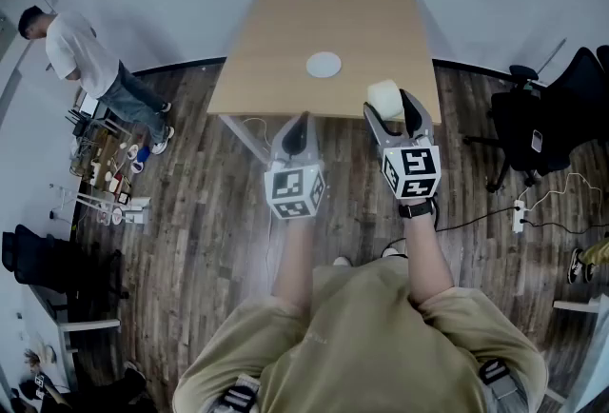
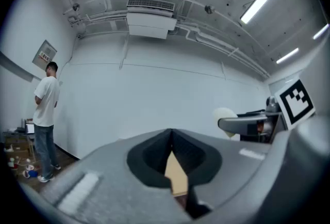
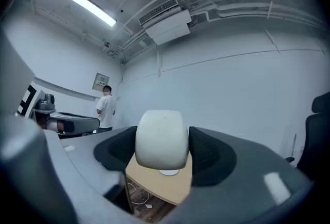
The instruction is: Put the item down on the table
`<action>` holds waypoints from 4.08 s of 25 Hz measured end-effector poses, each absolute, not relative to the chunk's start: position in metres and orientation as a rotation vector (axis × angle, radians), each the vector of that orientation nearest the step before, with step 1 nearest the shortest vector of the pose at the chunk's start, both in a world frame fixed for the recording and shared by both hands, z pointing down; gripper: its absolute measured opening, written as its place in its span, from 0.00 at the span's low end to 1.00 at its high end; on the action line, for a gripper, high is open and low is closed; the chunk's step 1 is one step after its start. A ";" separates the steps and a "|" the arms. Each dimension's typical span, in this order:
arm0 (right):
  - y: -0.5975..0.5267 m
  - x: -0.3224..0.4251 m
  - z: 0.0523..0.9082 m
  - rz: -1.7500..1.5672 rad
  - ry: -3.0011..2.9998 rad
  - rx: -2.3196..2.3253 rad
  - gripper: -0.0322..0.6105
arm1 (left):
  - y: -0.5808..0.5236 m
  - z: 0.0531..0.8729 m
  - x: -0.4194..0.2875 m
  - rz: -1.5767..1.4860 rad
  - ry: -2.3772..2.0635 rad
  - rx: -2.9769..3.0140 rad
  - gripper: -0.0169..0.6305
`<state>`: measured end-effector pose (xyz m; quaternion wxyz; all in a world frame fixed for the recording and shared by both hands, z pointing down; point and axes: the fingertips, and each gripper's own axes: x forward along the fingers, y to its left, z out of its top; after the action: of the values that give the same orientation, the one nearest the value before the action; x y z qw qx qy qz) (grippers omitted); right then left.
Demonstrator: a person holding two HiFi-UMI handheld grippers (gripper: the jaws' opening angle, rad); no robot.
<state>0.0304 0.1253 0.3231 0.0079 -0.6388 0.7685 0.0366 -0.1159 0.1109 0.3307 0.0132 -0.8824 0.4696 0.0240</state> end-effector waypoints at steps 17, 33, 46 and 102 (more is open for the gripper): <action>0.112 -0.022 0.348 -0.024 2.408 -1.992 0.55 | 0.093 0.351 -0.165 0.140 1.531 -2.841 0.03; -0.057 -0.018 0.332 -0.052 2.567 -1.651 0.55 | -0.051 0.352 -0.133 0.073 1.765 -2.683 0.03; -0.174 0.061 0.354 -0.172 2.575 -1.590 0.55 | -0.139 0.366 -0.065 -0.048 1.876 -2.605 0.03; -0.437 -0.013 0.756 -1.074 2.899 -2.098 0.55 | -0.461 0.644 -0.098 -0.572 1.688 -3.135 0.03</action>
<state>-0.0125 -0.4368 0.7560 -0.2929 -0.5369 0.7418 -0.2749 -0.0980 -0.4611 0.6438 -0.2302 -0.8460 0.4555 -0.1544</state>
